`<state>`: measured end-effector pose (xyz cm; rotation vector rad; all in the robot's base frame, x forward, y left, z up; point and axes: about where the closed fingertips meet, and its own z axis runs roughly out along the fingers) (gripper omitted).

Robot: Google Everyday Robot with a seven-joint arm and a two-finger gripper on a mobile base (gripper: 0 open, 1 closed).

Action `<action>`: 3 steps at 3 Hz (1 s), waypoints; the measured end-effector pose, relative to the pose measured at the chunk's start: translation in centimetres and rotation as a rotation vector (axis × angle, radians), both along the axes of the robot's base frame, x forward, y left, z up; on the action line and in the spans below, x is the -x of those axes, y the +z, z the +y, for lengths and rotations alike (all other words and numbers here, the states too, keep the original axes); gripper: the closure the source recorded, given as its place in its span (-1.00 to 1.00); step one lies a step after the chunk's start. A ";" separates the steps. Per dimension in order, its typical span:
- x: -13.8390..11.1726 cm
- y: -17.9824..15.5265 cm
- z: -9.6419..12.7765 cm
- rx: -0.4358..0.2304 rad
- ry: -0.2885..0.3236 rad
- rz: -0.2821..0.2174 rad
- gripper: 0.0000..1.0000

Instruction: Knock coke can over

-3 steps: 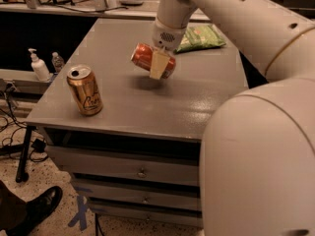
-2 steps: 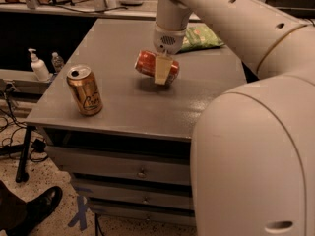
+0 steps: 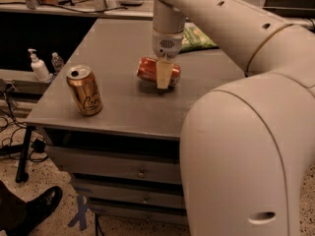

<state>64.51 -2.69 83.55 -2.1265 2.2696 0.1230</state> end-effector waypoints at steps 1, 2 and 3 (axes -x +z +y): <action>0.2 -0.4 0.1 -0.002 0.012 0.012 0.21; 0.4 -0.6 0.2 -0.009 0.021 0.021 -0.27; 0.5 -0.7 0.4 -0.015 0.027 0.027 -0.72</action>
Offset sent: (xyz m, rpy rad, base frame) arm -0.0215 -0.0060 -0.0022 -0.0133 0.0831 0.0365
